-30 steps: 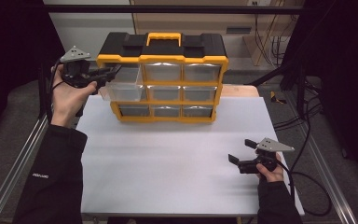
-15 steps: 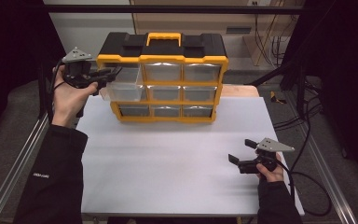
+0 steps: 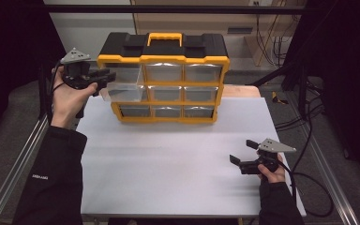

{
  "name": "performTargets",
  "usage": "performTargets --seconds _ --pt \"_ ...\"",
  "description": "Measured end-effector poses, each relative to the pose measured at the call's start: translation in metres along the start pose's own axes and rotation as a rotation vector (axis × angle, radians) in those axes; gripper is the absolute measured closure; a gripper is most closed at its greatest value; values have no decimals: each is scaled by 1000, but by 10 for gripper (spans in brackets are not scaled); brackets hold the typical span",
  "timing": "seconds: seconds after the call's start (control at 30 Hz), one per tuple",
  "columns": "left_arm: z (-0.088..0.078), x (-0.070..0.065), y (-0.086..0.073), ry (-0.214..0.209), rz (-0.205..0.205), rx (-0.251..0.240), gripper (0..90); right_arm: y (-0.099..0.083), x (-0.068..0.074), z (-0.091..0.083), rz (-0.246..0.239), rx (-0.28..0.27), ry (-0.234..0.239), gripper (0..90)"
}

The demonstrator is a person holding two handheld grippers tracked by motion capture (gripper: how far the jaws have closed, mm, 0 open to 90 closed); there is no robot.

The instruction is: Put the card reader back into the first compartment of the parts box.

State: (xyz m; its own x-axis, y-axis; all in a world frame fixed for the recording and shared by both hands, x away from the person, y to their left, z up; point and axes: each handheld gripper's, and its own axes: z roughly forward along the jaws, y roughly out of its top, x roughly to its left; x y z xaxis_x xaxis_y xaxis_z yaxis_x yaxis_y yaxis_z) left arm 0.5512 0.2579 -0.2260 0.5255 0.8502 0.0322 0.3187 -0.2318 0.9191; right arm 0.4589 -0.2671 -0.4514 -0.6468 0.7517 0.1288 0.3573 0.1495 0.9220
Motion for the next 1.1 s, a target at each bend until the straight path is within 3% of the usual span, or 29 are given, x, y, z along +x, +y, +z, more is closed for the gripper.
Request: performTargets --seconds 0.17,0.57,0.87,1.1 --pt "-6 -2 0 3 -15 -41 536 0 0 0 -1 0 -1 27" --pt "-24 -7 -6 -30 3 -123 291 0 1 0 -2 0 2 27" --pt "-30 -15 -12 -43 24 -113 122 0 1 1 -8 2 -2 27" --pt "-33 -21 -19 -41 47 -116 56 0 1 1 -6 3 -2 27"
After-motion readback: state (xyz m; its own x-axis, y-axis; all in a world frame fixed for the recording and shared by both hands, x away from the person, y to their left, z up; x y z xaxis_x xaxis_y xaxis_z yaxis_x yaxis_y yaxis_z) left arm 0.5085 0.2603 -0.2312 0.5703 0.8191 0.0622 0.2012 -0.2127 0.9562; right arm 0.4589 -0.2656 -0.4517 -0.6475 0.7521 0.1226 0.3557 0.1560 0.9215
